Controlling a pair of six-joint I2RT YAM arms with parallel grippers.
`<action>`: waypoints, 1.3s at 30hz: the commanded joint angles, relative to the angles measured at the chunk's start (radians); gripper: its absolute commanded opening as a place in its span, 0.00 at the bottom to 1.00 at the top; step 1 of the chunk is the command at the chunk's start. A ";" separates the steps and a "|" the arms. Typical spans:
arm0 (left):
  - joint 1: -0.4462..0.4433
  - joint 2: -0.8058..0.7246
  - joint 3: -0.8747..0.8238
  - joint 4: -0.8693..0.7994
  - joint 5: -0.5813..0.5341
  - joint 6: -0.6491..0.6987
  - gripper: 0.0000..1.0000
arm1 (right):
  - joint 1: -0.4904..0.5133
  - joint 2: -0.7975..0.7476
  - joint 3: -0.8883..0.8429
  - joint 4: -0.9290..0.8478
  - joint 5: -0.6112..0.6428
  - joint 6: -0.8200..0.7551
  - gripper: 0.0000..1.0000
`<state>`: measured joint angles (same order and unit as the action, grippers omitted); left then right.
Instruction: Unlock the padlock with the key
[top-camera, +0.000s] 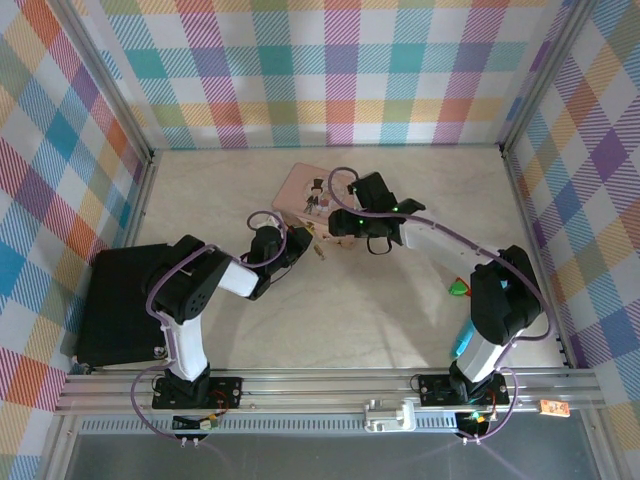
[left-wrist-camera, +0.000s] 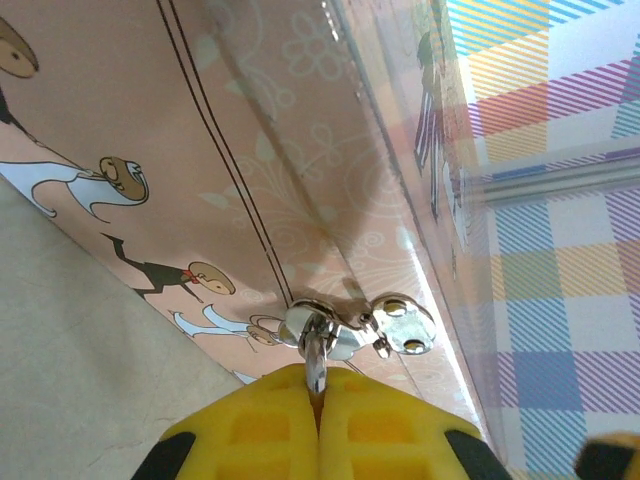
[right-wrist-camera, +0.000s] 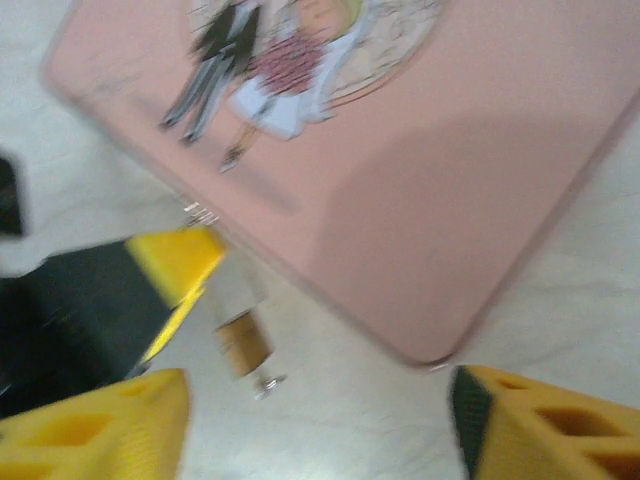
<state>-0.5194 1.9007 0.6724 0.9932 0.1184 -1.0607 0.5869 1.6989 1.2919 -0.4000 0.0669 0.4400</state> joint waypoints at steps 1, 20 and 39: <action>-0.022 -0.039 -0.019 -0.037 -0.097 0.008 0.00 | -0.025 0.047 0.018 0.018 0.169 0.077 0.79; -0.058 0.000 -0.088 0.105 -0.421 -0.174 0.00 | -0.039 0.159 -0.148 0.263 0.203 0.483 0.76; -0.058 0.047 -0.053 0.235 -0.719 -0.253 0.00 | -0.007 0.132 -0.111 0.225 0.274 0.531 0.70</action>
<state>-0.5972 1.9560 0.6041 1.2041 -0.5411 -1.3056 0.5831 1.8305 1.1690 -0.0570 0.2897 0.9722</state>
